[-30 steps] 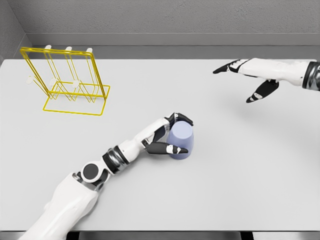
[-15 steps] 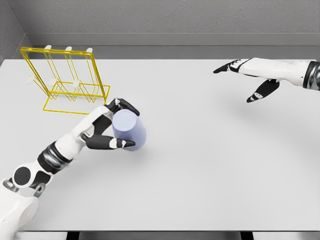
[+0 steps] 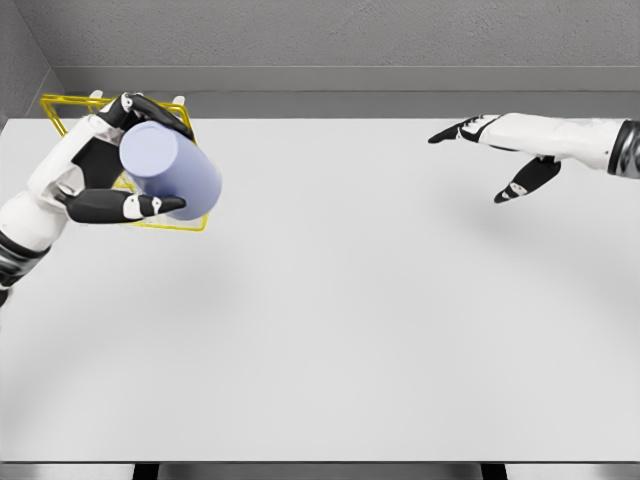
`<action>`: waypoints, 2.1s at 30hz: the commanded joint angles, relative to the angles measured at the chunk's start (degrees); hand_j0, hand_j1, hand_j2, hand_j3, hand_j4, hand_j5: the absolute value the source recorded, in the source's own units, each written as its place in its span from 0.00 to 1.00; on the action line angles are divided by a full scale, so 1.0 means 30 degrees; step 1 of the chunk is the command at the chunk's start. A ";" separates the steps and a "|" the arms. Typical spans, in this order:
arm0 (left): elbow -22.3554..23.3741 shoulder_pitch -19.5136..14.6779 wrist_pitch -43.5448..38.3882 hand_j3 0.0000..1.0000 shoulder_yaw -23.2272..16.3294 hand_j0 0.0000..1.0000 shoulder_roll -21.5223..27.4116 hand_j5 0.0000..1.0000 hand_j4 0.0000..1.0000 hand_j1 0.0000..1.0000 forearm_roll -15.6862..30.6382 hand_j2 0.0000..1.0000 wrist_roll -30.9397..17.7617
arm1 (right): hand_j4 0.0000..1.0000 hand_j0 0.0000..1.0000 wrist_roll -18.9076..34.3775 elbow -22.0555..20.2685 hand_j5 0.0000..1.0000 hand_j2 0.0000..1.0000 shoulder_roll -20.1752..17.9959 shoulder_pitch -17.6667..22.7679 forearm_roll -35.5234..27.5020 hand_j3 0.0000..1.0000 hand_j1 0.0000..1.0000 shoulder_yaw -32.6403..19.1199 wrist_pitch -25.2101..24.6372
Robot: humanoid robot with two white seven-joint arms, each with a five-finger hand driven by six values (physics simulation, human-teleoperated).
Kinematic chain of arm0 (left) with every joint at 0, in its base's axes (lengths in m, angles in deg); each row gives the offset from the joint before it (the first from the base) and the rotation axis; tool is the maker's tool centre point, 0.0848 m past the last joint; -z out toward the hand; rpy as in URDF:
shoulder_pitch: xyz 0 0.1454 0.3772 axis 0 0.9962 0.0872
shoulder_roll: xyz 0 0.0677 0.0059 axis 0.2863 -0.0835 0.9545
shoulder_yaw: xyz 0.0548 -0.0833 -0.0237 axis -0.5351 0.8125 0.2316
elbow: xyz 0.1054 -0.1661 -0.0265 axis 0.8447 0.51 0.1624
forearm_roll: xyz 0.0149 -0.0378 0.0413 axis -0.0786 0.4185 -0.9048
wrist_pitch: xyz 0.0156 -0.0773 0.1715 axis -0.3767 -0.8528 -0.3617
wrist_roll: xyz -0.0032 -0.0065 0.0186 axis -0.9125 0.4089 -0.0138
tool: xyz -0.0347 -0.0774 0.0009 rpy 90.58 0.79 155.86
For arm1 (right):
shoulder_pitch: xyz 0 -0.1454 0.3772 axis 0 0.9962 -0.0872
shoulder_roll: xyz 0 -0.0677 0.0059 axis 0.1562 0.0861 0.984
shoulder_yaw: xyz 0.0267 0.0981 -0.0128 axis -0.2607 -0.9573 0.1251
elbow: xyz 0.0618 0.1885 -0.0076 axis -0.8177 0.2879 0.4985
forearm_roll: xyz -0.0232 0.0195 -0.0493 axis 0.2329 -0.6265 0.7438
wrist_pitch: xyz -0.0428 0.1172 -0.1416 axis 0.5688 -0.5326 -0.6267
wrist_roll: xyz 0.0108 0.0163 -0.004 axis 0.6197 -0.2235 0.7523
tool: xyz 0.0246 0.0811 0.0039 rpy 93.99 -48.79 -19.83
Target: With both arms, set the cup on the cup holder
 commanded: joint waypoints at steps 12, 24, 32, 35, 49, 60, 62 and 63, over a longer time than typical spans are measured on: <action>0.3260 -0.1699 -0.0719 0.27 -0.0192 0.27 -0.0351 0.27 0.27 0.27 0.0017 0.27 0.0096 | 1.00 1.00 -0.0008 -0.0003 1.00 1.00 -0.0013 0.0029 -0.0131 1.00 1.00 -0.0024 -0.0053; 0.5222 -0.2168 -0.0719 0.27 -0.0163 0.27 -0.0672 0.27 0.27 0.27 -0.0129 0.27 0.0096 | 1.00 1.00 -0.0008 -0.0003 1.00 1.00 0.0046 0.0029 -0.0131 1.00 1.00 0.0005 -0.0053; 0.5135 -0.1963 -0.0689 0.27 -0.0221 0.27 -0.0907 0.27 0.27 0.27 -0.0158 0.27 0.0008 | 1.00 1.00 -0.0008 -0.0003 1.00 1.00 0.0046 0.0029 -0.0131 1.00 1.00 0.0005 -0.0053; 0.5047 -0.1670 -0.0660 0.27 -0.0221 0.27 -0.0878 0.27 0.27 0.27 -0.0100 0.27 -0.0050 | 1.00 1.00 -0.0008 -0.0003 1.00 1.00 0.0017 0.0029 -0.0131 1.00 1.00 0.0005 -0.0053; 0.5604 -0.1436 -0.0689 0.28 -0.0046 0.28 -0.0585 0.28 0.28 0.28 -0.0158 0.28 -0.0021 | 1.00 1.00 -0.0008 -0.0003 1.00 1.00 -0.0013 0.0029 -0.0131 1.00 1.00 0.0005 -0.0053; 0.5516 -0.1348 -0.0631 0.85 0.0013 0.85 -0.0555 0.85 0.85 0.85 -0.0774 0.85 -0.0021 | 1.00 1.00 -0.0008 -0.0003 1.00 1.00 0.0075 0.0029 -0.0131 1.00 1.00 0.0005 -0.0053; 0.5457 -0.1348 -0.0572 0.87 0.0013 0.87 -0.0555 0.87 0.87 0.87 -0.0774 0.87 -0.0021 | 1.00 1.00 -0.0008 -0.0003 1.00 1.00 0.0046 0.0029 -0.0131 1.00 1.00 0.0005 -0.0053; 0.5428 -0.1348 -0.0543 0.88 0.0013 0.88 -0.0555 0.88 0.88 0.88 -0.0774 0.88 -0.0021 | 1.00 1.00 -0.0008 -0.0003 1.00 1.00 0.0046 0.0029 -0.0131 1.00 1.00 0.0005 -0.0053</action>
